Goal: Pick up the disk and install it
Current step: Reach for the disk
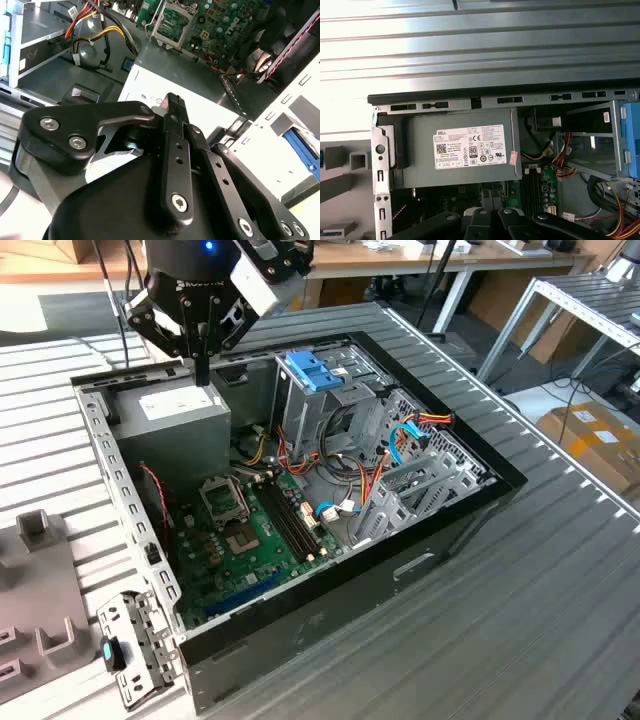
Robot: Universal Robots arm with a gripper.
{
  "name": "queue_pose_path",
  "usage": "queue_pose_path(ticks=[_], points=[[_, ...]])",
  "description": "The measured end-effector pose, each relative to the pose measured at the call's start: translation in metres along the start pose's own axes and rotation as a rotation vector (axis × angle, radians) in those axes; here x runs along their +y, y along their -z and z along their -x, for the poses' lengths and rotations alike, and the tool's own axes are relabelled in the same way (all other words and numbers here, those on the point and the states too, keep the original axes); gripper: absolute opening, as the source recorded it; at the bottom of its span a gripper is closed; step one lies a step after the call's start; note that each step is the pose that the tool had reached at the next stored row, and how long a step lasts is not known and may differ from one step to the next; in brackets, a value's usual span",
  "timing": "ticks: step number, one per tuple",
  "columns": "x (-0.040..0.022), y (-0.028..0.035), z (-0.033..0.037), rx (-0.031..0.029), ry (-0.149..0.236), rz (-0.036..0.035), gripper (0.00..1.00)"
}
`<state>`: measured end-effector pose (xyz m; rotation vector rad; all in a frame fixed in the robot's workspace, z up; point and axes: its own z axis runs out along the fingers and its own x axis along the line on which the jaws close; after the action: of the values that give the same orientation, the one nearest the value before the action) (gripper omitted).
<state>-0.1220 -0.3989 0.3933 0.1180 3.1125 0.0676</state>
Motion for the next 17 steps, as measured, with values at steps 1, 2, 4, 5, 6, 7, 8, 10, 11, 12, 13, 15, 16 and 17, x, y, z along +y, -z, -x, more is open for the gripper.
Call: queue_pose_path(ticks=[1, 2, 4, 5, 6, 7, 8, 10, 11, 12, 13, 15, 16, 17], points=[[0.0, 0.0, 0.0, 0.0, 0.0, 0.0, 0.11], [0.0, 0.0, 0.0, 0.0, 0.0, 0.0, 0.11], [0.0, 0.0, -0.0003, 0.0, 0.0, 0.0, 0.11], [0.0, 0.0, -0.0005, 0.0, 0.0, 0.0, 0.11], [0.0, 0.0, -0.0007, 0.0, 0.0, 0.0, 0.11], [-0.0001, 0.0, -0.001, 0.0, 0.0, 0.0, 0.11], [-0.0001, 0.0, -0.0017, 0.0, 0.0, 0.0001, 0.11], [-0.0002, 0.0001, -0.0025, 0.0, 0.0, 0.0, 0.11], [-0.0002, 0.0001, -0.003, 0.0, 0.0, 0.0, 0.11], [-0.0003, 0.0001, -0.0036, 0.0, 0.0, 0.0, 0.11], [-0.0003, 0.0001, -0.004, 0.0, 0.0, 0.0, 0.11], [-0.0004, 0.0001, -0.0049, 0.0, 0.0, 0.0, 0.11], [-0.0004, 0.0001, -0.0051, 0.0, 0.0, 0.0, 0.11], [-0.0004, 0.0002, -0.0055, 0.0, 0.0, 0.0, 0.11]])
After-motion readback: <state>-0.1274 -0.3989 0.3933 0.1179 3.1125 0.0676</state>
